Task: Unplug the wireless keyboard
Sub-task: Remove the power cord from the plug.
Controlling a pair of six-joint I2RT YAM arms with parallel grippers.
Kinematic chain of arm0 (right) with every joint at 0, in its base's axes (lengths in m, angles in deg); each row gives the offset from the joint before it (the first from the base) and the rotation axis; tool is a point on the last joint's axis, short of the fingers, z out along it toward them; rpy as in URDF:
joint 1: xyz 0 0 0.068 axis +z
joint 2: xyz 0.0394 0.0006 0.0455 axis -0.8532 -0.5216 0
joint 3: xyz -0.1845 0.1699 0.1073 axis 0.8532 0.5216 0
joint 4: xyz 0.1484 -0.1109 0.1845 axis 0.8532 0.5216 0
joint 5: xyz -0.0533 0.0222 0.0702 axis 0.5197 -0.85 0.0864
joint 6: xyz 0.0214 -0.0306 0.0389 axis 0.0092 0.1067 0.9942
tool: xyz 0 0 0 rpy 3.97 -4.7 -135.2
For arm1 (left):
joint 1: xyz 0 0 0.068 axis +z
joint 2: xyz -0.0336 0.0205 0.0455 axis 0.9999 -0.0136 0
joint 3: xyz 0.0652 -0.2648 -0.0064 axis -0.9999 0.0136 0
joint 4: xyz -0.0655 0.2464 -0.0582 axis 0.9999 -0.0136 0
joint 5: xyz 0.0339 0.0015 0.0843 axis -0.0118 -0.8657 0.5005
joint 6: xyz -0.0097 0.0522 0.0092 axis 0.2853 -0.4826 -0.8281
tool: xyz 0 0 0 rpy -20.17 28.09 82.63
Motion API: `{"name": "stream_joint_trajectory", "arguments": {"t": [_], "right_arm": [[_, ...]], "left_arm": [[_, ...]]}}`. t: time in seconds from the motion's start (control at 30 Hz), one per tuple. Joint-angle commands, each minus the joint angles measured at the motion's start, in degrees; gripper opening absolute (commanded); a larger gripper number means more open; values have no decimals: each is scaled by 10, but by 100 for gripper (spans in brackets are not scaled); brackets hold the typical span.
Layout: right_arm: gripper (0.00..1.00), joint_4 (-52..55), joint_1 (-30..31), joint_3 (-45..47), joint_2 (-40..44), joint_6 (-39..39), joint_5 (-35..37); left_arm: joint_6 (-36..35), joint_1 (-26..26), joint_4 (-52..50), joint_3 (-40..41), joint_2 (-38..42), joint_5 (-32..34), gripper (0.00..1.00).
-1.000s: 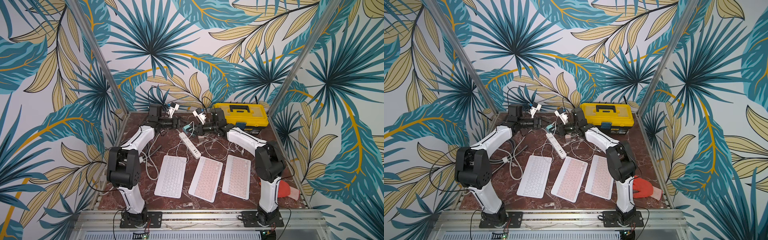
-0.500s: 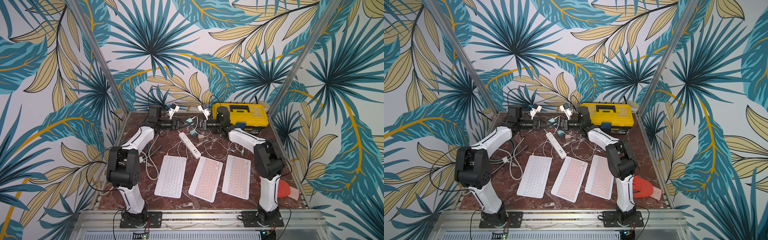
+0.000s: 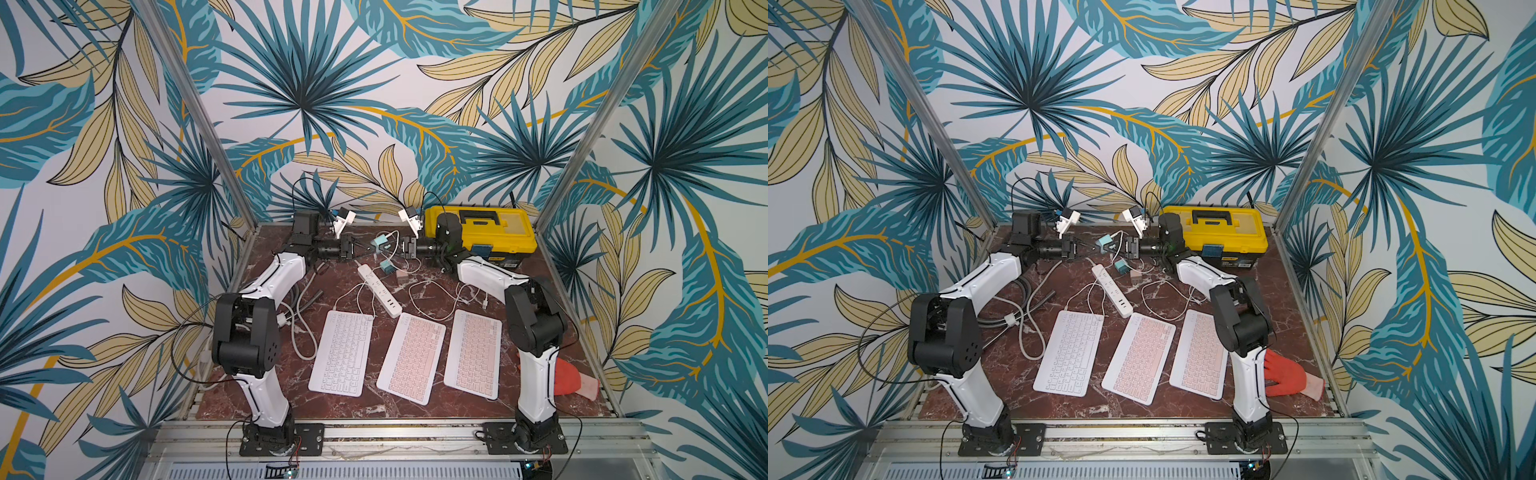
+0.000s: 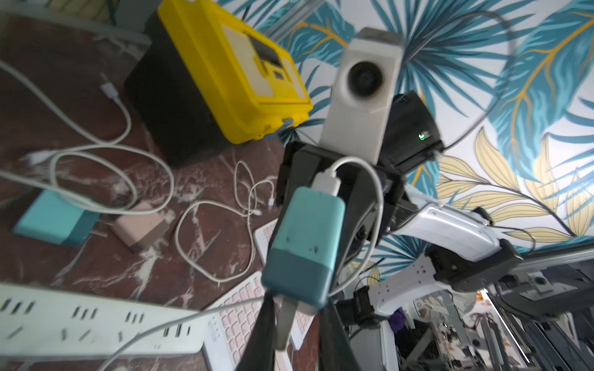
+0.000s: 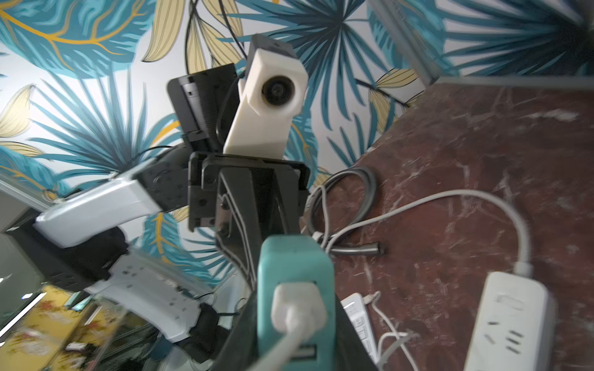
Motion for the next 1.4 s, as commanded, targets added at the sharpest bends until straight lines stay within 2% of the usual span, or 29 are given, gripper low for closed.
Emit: {"name": "stream_joint_trajectory", "arguments": {"t": [0.0, 0.1, 0.37, 0.57, 0.63, 0.73, 0.9, 1.13, 1.37], "right_arm": [[23, -28, 18, 8, -19, -4, 4], [34, -41, 17, 9, -24, 9, 3], [39, -62, 15, 9, -26, 30, 0], [25, -70, 12, 6, -27, 42, -8], [25, -78, 10, 7, -29, 49, -11], [33, -94, 7, 15, -29, 61, -12], [41, -120, 3, 25, -27, 75, -21], [48, -152, -3, 51, -17, 85, -36], [48, -229, -16, 60, -22, 148, -46]], "left_arm": [[20, -11, 3, -2, 17, 1, 10], [16, -12, 3, 3, 20, 1, 6], [15, -11, 3, 7, 15, 6, 6], [7, -10, 3, 12, 20, 1, 7], [6, -9, 3, 15, 22, 4, 2], [6, -9, 3, 17, 23, 8, 0], [6, -8, 3, 19, 26, 11, 0], [8, -8, 3, 20, 26, 14, 0], [7, -8, 3, 26, 28, 9, 0]]}}
